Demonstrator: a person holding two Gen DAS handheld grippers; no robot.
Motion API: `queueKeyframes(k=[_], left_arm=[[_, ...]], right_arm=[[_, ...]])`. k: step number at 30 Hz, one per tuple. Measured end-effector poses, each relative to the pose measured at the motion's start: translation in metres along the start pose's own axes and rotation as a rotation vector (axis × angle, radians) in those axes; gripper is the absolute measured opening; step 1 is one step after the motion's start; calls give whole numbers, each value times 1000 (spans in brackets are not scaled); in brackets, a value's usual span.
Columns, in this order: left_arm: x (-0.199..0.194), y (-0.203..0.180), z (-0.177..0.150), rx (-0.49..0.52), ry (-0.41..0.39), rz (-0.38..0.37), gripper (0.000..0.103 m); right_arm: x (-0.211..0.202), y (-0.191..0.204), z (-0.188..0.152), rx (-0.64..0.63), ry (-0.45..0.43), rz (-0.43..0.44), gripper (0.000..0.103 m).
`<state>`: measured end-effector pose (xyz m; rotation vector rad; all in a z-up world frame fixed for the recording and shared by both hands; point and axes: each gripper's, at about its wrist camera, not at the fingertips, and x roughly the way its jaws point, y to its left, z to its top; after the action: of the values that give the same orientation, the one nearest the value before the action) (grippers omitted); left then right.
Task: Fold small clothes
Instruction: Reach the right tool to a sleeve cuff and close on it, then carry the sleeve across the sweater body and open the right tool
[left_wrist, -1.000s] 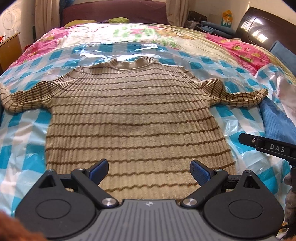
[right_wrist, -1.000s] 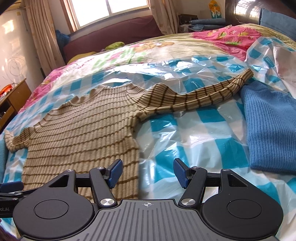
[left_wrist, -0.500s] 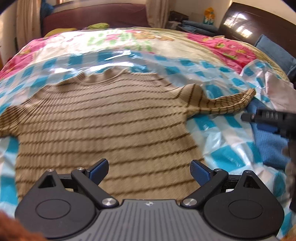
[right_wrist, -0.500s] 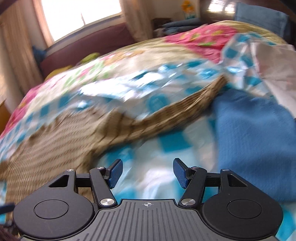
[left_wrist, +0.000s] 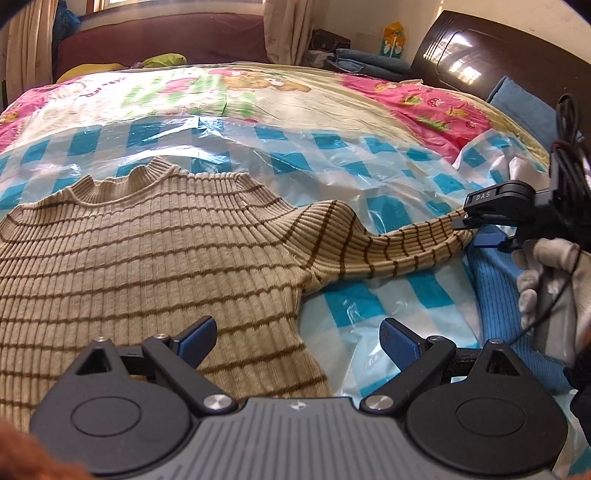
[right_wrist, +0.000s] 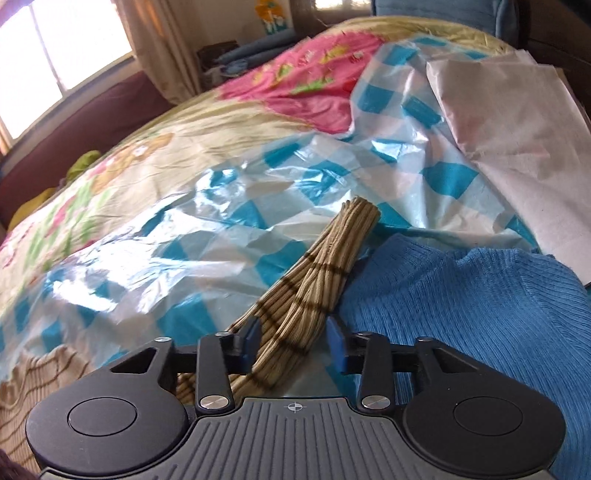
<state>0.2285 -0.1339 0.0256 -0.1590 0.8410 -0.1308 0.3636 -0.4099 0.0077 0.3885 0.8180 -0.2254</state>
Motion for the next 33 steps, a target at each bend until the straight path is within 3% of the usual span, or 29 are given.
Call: queueKeyframes(k=[5, 8, 11, 17, 22, 26, 30, 33], left_arm=[[1, 2, -5, 3, -7, 15, 99], [-1, 4, -11, -11, 17, 13, 99], [-9, 4, -14, 3, 3, 14, 99], [-27, 16, -13, -27, -44, 5, 99], [-46, 43, -19, -74, -67, 17, 99], [-66, 80, -27, -137, -89, 43, 99], [-89, 123, -42, -205, -130, 107, 99], [-101, 153, -56, -245, -155, 167, 99]], right_arm=[[16, 0, 3, -16, 20, -37, 33], [23, -4, -1, -4, 50, -38, 24], [17, -16, -1, 57, 53, 2, 13], [-20, -18, 4, 94, -23, 131, 11], [-60, 38, 6, -11, -93, 256, 11], [-93, 108, -4, -136, -123, 405, 11], [-114, 190, -40, -317, -107, 530, 11], [-112, 247, -88, -481, -65, 579, 11]])
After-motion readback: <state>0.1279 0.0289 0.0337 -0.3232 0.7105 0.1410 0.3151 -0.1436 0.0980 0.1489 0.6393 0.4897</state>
